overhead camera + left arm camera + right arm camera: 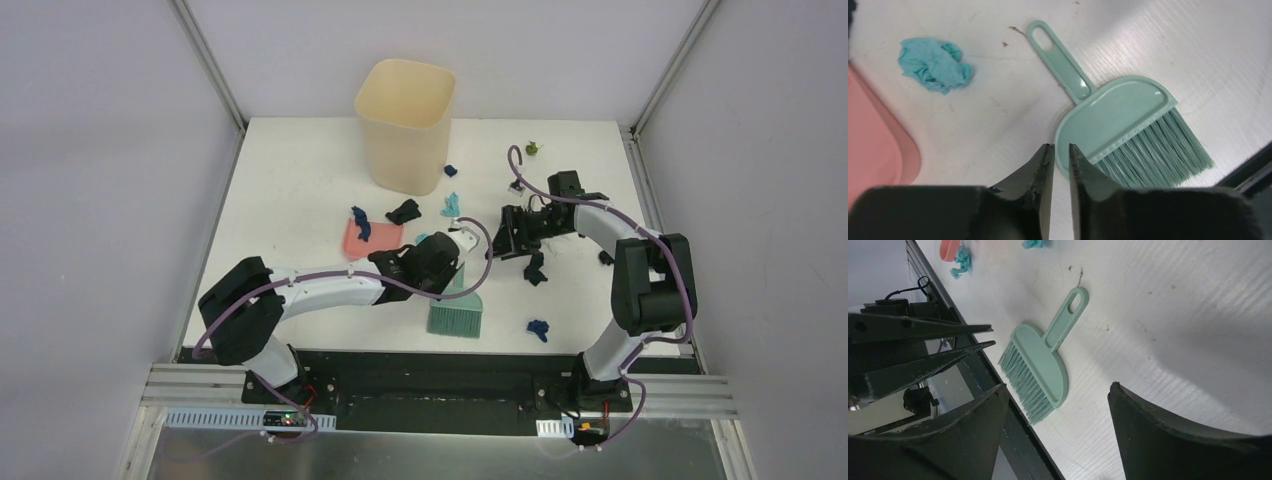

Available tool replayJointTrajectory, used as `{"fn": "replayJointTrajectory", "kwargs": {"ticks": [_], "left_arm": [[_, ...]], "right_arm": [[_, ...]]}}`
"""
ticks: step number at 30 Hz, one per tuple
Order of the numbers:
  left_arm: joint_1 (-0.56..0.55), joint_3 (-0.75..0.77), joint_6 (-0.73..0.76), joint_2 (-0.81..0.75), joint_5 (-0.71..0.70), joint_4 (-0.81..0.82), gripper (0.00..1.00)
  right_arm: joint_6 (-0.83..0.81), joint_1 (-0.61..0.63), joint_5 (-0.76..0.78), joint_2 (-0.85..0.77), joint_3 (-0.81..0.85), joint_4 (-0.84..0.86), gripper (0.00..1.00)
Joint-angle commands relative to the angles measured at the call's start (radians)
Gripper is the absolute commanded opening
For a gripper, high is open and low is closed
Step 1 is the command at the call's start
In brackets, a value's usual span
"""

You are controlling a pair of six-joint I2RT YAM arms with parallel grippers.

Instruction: Sweep away the paper scraps from the table

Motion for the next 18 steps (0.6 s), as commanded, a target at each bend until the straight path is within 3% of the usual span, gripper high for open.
{"fn": "replayJointTrajectory", "kwargs": {"ticks": [1,3,7,11,18], "left_arm": [[-0.009,0.056,-0.205,0.019,-0.158,-0.046,0.28],[-0.009,0.088,-0.253,0.062,-0.195,-0.057,0.36],[-0.01,0.266,-0.315,0.208,-0.2,-0.172,0.39],[-0.013,0.354,-0.42,0.309,-0.143,-0.224,0.5],[-0.018,0.397,-0.472,0.375,-0.149,-0.278,0.49]], "right_arm": [[0.013,-0.004,0.036,0.013,0.043,0.013,0.74],[0.014,-0.006,0.052,0.008,0.049,0.015,0.72],[0.032,-0.039,0.098,-0.03,0.053,0.017,0.7],[0.089,-0.137,0.077,-0.076,0.032,0.062,0.69],[0.094,-0.185,0.084,-0.129,0.008,0.086,0.7]]}}
